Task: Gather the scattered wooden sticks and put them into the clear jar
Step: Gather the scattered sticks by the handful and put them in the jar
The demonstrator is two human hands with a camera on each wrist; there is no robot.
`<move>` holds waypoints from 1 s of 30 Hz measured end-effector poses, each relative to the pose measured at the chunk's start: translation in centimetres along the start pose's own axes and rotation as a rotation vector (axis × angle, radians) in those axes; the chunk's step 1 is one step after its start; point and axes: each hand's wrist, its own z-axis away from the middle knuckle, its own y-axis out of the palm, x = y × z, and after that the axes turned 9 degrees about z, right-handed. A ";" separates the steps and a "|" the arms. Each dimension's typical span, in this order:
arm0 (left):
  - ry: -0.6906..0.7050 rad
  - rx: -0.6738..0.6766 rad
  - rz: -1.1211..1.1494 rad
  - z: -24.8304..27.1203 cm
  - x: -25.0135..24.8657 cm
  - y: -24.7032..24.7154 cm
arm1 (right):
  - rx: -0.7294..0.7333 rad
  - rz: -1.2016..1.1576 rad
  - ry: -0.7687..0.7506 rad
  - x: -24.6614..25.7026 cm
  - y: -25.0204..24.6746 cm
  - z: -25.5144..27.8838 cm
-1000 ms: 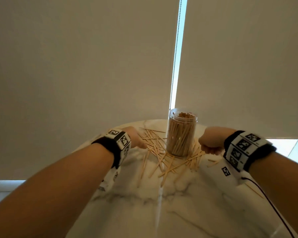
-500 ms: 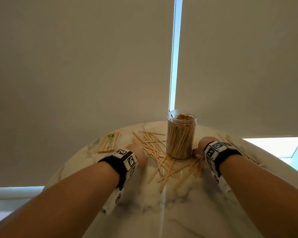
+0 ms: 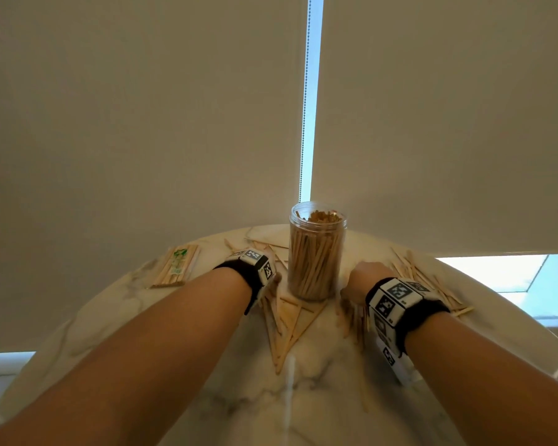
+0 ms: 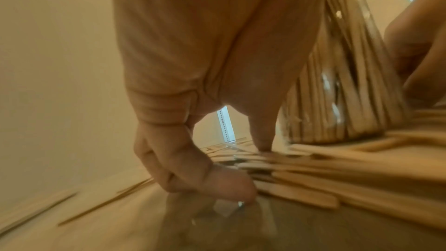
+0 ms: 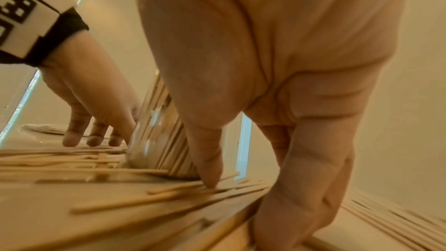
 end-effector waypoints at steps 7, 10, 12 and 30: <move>-0.026 -0.052 0.093 4.0 0.9 1.3 | 0.067 -0.094 -0.044 0.6 -1.4 3.3; 0.005 -0.067 0.152 7.4 0.8 2.0 | 0.139 -0.154 -0.062 0.5 -2.2 6.2; 0.039 -0.093 0.138 10.2 0.7 2.1 | 0.166 -0.164 -0.057 0.6 -2.3 8.2; 0.025 0.009 0.226 20.5 1.4 4.6 | 0.102 0.004 -0.104 2.3 -2.3 16.5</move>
